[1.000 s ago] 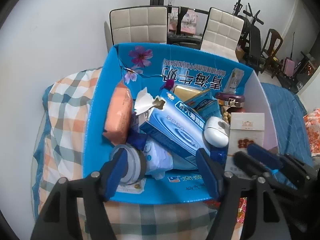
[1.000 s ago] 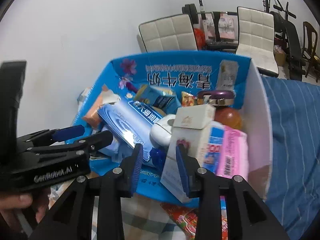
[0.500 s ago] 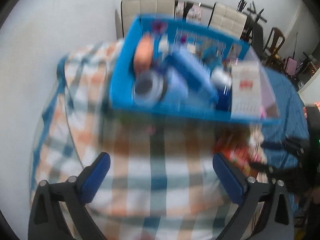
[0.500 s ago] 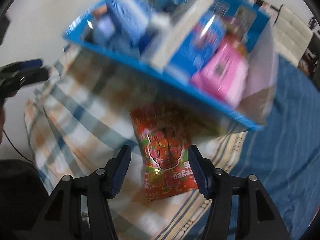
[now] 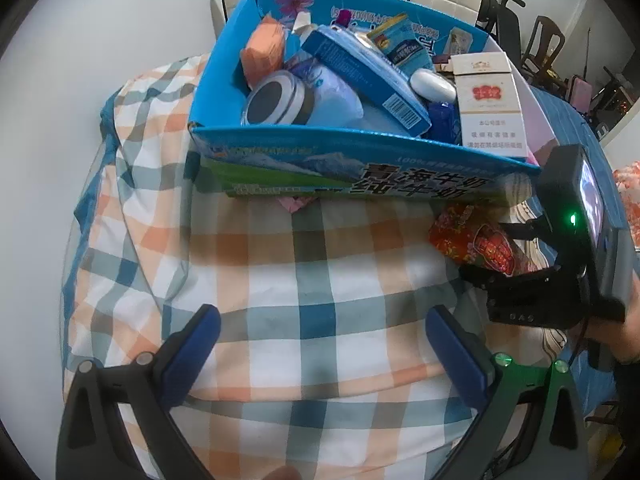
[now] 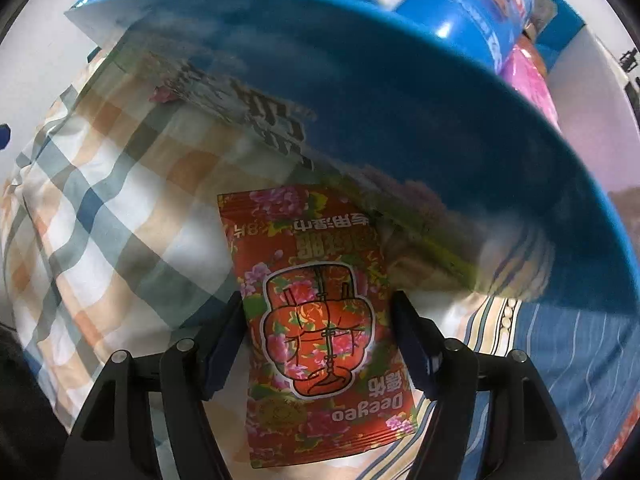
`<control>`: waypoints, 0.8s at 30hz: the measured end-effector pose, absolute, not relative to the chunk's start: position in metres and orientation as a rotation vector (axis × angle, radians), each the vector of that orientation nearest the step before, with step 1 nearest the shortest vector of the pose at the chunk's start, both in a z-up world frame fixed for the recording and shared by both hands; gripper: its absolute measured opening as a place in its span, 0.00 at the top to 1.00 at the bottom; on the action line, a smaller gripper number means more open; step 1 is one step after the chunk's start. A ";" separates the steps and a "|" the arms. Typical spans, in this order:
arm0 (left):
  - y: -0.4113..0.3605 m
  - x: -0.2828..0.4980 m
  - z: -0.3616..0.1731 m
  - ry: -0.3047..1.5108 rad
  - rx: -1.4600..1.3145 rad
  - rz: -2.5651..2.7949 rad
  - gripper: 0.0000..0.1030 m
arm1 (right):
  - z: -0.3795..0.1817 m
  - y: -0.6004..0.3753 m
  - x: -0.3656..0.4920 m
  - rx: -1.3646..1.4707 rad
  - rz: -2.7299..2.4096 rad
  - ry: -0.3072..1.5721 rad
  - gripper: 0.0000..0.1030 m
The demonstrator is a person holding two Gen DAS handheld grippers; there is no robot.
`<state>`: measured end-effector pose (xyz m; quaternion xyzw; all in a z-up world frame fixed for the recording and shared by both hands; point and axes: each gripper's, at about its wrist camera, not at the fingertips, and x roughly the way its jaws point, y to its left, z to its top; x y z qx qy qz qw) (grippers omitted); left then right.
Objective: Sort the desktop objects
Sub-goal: 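Grasp the red Deegeo snack bag with the right tool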
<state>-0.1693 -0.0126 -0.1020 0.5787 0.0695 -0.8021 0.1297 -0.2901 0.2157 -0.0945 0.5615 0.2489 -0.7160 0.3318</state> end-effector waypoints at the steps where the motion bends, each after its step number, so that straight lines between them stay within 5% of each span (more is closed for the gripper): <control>1: -0.012 -0.171 -0.101 0.196 1.681 -2.332 0.00 | -0.093 0.217 -0.288 1.459 -1.884 0.646 0.34; 24: -0.001 -0.181 -0.096 0.175 1.678 -2.378 0.00 | -0.007 0.261 -0.221 1.268 -1.971 0.404 0.40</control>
